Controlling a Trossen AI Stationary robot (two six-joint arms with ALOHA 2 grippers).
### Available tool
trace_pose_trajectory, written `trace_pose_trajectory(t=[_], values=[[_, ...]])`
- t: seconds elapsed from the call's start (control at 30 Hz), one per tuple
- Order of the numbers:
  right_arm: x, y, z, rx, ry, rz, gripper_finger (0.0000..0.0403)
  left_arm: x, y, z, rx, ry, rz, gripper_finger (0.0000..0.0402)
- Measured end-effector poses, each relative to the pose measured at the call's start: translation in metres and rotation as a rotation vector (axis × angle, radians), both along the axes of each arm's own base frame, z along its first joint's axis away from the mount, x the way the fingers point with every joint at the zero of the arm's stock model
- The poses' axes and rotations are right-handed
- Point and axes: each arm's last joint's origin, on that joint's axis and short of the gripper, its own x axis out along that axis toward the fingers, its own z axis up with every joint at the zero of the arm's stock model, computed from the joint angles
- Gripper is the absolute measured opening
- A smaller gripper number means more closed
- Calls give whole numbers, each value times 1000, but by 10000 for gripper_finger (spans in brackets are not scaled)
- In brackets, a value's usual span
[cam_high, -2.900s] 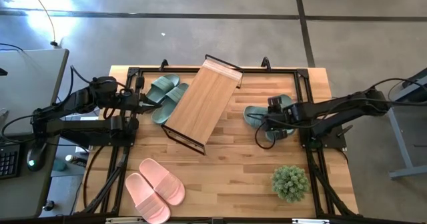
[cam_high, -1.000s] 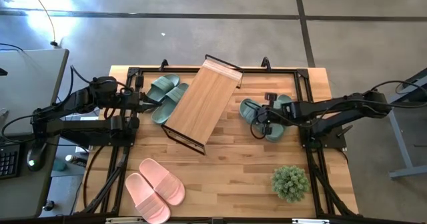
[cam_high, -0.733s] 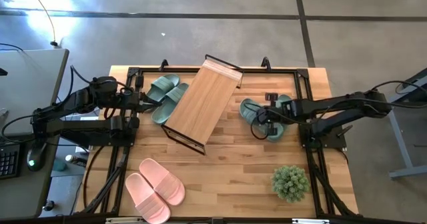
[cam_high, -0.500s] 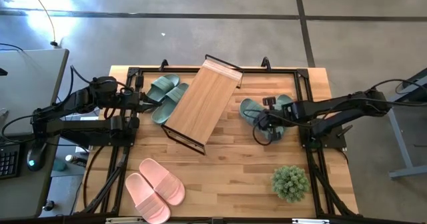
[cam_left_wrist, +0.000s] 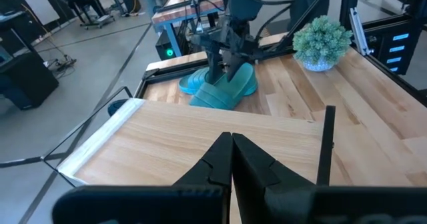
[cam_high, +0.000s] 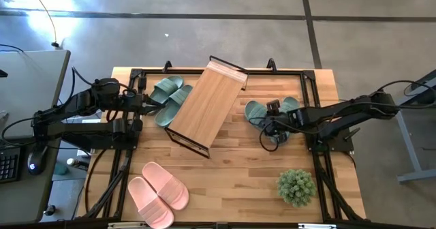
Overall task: Pick and place slides into the shelf
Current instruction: Put the green slide on the shelf
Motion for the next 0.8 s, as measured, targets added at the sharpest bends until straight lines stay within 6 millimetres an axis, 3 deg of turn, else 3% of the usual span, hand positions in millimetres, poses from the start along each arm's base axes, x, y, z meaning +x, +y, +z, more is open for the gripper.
trace_pose_trajectory(t=[0.3, 0.5, 0.8], values=[[5, -13, -6, -20, -16, -26, 195, 0, 0, 0, 12, 2, -1, 1], [16, -28, -24, -10, 54, -45, 195, 0, 0, 0, 7, 2, 1, 1], [27, -30, -38, -77, 95, -79, 165, 0, 0, 0, 0, 0, 2, 1]])
